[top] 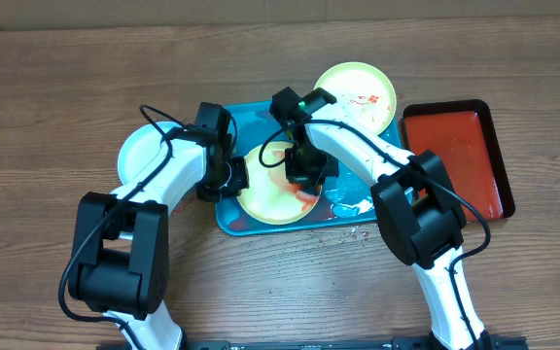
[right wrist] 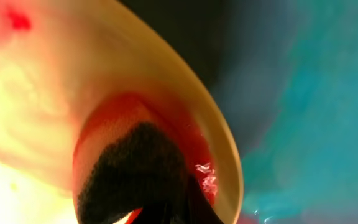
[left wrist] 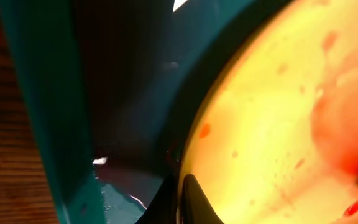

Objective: Clean dirty plates on tray and stack at the side
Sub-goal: 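Scrub the yellow plate with the sponge while the left gripper holds it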

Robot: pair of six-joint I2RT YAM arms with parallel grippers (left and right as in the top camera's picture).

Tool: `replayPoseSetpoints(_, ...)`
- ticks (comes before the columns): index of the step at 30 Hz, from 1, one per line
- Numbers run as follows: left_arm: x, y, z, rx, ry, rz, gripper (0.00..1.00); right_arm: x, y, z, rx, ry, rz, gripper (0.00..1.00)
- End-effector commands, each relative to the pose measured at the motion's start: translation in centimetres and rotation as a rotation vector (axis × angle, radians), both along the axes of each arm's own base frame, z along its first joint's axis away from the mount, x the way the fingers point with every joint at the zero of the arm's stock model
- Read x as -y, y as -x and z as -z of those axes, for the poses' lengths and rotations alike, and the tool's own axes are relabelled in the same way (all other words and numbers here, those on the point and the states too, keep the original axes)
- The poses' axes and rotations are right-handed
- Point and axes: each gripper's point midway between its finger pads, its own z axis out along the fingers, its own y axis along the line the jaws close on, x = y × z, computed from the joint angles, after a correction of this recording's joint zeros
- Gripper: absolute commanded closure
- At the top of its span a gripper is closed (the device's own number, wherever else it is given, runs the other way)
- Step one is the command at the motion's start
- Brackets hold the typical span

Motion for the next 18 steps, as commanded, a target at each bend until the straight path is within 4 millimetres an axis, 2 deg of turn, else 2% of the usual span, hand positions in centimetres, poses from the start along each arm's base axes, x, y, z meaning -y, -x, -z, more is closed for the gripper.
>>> replayPoseSetpoints(1,-0.3,-0.3,0.4,-0.009,-0.018,-0.018,0.96,-0.4,-2.8,1.2,0.086,-0.022,-0.035,0.96)
replayPoseSetpoints(5,-0.3,-0.3,0.4,-0.009,-0.018,-0.017,0.96,-5.5,-3.1,1.8,0.084,-0.243,-0.057,0.96)
replayPoseSetpoints(10,-0.3,-0.3,0.4,-0.008,-0.018,-0.017,0.96,-10.3,-1.3,2.4,0.004,-0.441,-0.103,0.96)
replayPoseSetpoints(15,-0.3,-0.4,0.4,-0.004,-0.018,-0.018,0.96,-12.8,1.2,1.4,-0.074,-0.547,-0.158,0.96)
replayPoseSetpoints(18,-0.3,-0.4,0.4,-0.005,-0.018,-0.018,0.96,-12.5,2.6,1.3,-0.132,-0.548,-0.168,0.96)
